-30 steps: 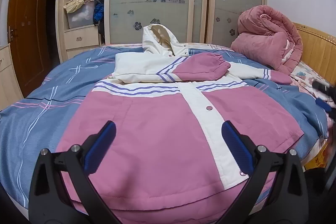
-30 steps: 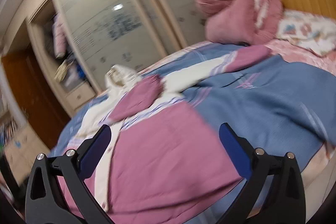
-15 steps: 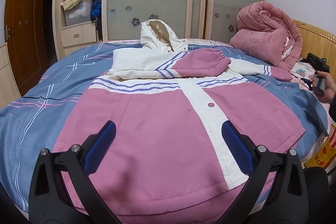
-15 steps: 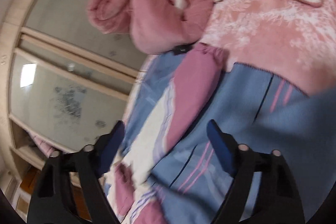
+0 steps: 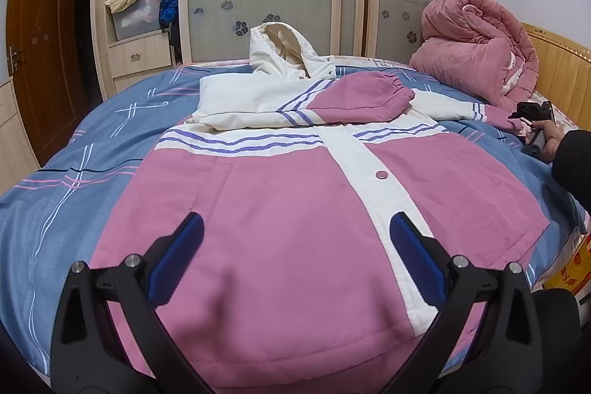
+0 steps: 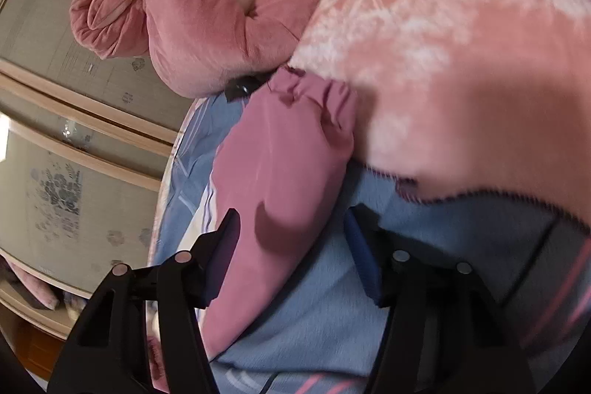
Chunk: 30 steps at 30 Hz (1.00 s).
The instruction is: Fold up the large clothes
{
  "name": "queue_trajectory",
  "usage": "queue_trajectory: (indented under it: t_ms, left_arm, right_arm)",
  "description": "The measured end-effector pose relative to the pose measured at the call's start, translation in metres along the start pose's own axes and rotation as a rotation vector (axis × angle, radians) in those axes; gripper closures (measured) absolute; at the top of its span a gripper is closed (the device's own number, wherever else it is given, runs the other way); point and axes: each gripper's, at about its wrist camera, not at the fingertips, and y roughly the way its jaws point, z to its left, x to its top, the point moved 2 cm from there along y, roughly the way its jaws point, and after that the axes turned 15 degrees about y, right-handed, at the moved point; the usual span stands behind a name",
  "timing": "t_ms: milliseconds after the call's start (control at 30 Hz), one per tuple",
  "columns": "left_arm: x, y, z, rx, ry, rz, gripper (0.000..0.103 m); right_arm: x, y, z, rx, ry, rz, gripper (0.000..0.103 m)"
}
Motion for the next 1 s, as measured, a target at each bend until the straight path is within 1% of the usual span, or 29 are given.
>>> queue_trajectory:
  t_ms: [33, 67, 100, 133, 167, 233, 300, 333, 367, 433, 500, 533, 567, 600, 633, 667, 700, 733, 767, 833, 867, 900, 933, 967, 1000]
  left_arm:
    - [0.0, 0.001, 0.0, 0.0, 0.002, 0.002, 0.002]
    - [-0.001, 0.002, 0.0, -0.002, 0.005, 0.004, 0.002]
    - [-0.001, 0.002, -0.001, -0.005, 0.005, 0.005, 0.002]
    - [-0.001, 0.002, -0.001, -0.008, 0.005, 0.002, 0.002]
    - [-0.001, 0.003, -0.001, -0.008, 0.006, 0.002, 0.002]
    - [-0.001, 0.004, 0.0, -0.009, 0.004, 0.003, 0.002]
    - [-0.001, 0.004, 0.002, -0.015, -0.012, 0.003, 0.002]
    - [-0.001, 0.004, 0.002, -0.02, -0.021, 0.0, 0.002]
    - [-0.001, 0.003, 0.003, -0.022, -0.024, -0.003, 0.002]
    - [0.0, 0.0, 0.004, -0.022, -0.025, -0.015, 0.002]
    - [0.0, -0.002, 0.005, -0.022, -0.031, -0.022, 0.002]
    - [0.0, -0.003, 0.006, -0.024, -0.037, -0.023, 0.002]
    - [0.0, -0.004, 0.007, -0.025, -0.041, -0.025, 0.002]
    - [0.0, -0.005, 0.008, -0.024, -0.043, -0.028, 0.002]
    - [-0.001, -0.006, 0.009, -0.019, -0.044, -0.032, 0.002]
    - [-0.001, -0.008, 0.01, -0.017, -0.047, -0.033, 0.002]
    - [-0.001, -0.009, 0.012, -0.018, -0.053, -0.036, 0.002]
    - [-0.002, -0.01, 0.013, -0.018, -0.058, -0.038, 0.002]
    - [-0.002, -0.011, 0.015, -0.016, -0.061, -0.04, 0.002]
    - [-0.002, -0.015, 0.019, -0.008, -0.068, -0.046, 0.002]
    - [-0.002, -0.015, 0.021, -0.007, -0.072, -0.047, 0.002]
    - [-0.003, -0.016, 0.023, -0.005, -0.075, -0.047, 0.002]
    - [-0.004, -0.016, 0.025, -0.001, -0.079, -0.044, 0.002]
    - [-0.004, -0.016, 0.027, 0.001, -0.082, -0.04, 0.002]
    - [-0.005, -0.015, 0.028, 0.001, -0.087, -0.034, 0.002]
  right_arm:
    - [0.0, 0.001, 0.001, 0.005, -0.017, -0.007, 0.046]
    - [0.0, 0.003, 0.002, 0.001, -0.023, -0.007, 0.051]
    - [0.0, 0.003, 0.003, -0.001, -0.03, -0.006, 0.063]
    - [0.0, 0.003, 0.005, -0.002, -0.045, 0.003, 0.071]
    - [0.0, 0.001, 0.009, -0.012, -0.065, -0.003, 0.089]
    - [-0.002, -0.008, 0.022, -0.019, -0.111, -0.035, 0.093]
    - [-0.008, -0.02, 0.046, 0.004, -0.175, -0.075, 0.095]
    - [-0.014, -0.029, 0.064, 0.031, -0.205, -0.091, 0.095]
    - [-0.018, -0.034, 0.076, 0.049, -0.222, -0.094, 0.096]
    - [-0.036, -0.047, 0.11, 0.072, -0.293, -0.117, 0.096]
    - [-0.071, -0.063, 0.159, 0.104, -0.435, -0.153, 0.097]
    - [-0.093, -0.071, 0.185, 0.13, -0.504, -0.168, 0.097]
    - [-0.11, -0.075, 0.202, 0.155, -0.546, -0.17, 0.097]
    - [-0.134, -0.08, 0.224, 0.18, -0.606, -0.173, 0.097]
    - [-0.168, -0.087, 0.248, 0.213, -0.685, -0.176, 0.097]
    - [-0.192, -0.09, 0.263, 0.237, -0.738, -0.172, 0.097]
    - [-0.227, -0.093, 0.28, 0.265, -0.809, -0.162, 0.097]
    - [-0.253, -0.094, 0.29, 0.279, -0.863, -0.153, 0.097]
    - [-0.297, -0.092, 0.302, 0.292, -0.96, -0.139, 0.097]
    - [-0.383, -0.079, 0.307, 0.291, -1.161, -0.113, 0.097]
    - [-0.414, -0.071, 0.304, 0.285, -1.22, -0.09, 0.097]
    - [-0.451, -0.057, 0.295, 0.269, -1.28, -0.048, 0.097]
    - [-0.476, -0.045, 0.288, 0.25, -1.315, -0.013, 0.096]
    - [-0.511, -0.024, 0.272, 0.209, -1.371, 0.047, 0.096]
    - [-0.536, -0.007, 0.258, 0.172, -1.407, 0.092, 0.096]
